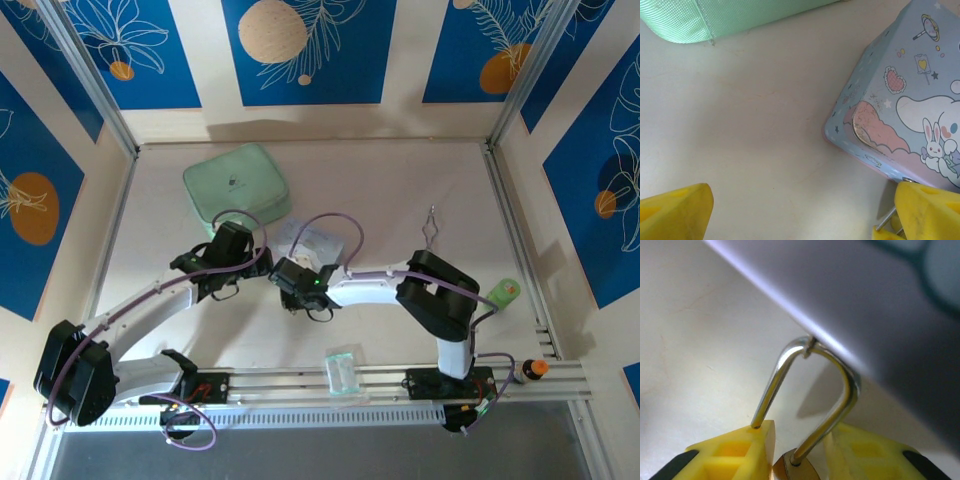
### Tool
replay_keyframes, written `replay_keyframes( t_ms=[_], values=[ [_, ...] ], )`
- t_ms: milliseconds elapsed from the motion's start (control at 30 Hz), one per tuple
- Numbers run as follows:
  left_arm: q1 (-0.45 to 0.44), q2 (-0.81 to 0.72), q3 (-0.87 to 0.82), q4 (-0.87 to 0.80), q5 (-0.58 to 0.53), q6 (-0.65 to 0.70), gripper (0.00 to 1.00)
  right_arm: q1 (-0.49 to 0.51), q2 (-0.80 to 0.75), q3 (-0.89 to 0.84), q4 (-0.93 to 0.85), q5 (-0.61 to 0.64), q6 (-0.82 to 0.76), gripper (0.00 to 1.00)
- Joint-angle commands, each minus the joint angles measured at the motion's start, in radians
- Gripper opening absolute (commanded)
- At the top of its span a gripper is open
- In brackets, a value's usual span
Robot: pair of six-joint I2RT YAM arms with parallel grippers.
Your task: Unlock the padlock with the key
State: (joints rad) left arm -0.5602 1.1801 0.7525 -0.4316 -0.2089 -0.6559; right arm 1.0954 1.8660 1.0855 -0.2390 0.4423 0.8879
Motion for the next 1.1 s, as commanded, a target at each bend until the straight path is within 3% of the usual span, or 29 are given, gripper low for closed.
replay_keyframes(
  t_ms=[0,400,500,600,667,867,1067],
  values=[
    [-0.002,0.004,0.008,0.016,0.013,-0.005,0.93,0.006,-0.049,-0.092,-0.063,-0.026,0.034,0.3],
    [-0.035,0.056,0.071,0.017,0.005,0.047,0.93,-0.043,-0.243,-0.339,0.121,-0.093,0.013,0.15],
    [-0.081,0.073,0.099,0.003,-0.048,0.084,0.93,-0.069,-0.282,-0.388,0.16,-0.144,-0.007,0.14],
    [-0.153,0.087,0.137,0.009,-0.083,0.241,0.93,-0.095,-0.341,-0.442,0.184,-0.184,-0.022,0.12],
    [-0.194,0.117,0.181,0.018,-0.046,0.417,0.95,-0.125,-0.375,-0.49,0.21,-0.238,-0.029,0.12],
    [-0.253,0.242,0.281,0.02,0.069,0.773,0.91,-0.226,-0.457,-0.624,0.3,-0.327,-0.011,0.09],
    [-0.301,0.422,0.347,0.015,0.095,0.947,0.91,-0.271,-0.505,-0.685,0.36,-0.359,0.0,0.09]
  ],
)
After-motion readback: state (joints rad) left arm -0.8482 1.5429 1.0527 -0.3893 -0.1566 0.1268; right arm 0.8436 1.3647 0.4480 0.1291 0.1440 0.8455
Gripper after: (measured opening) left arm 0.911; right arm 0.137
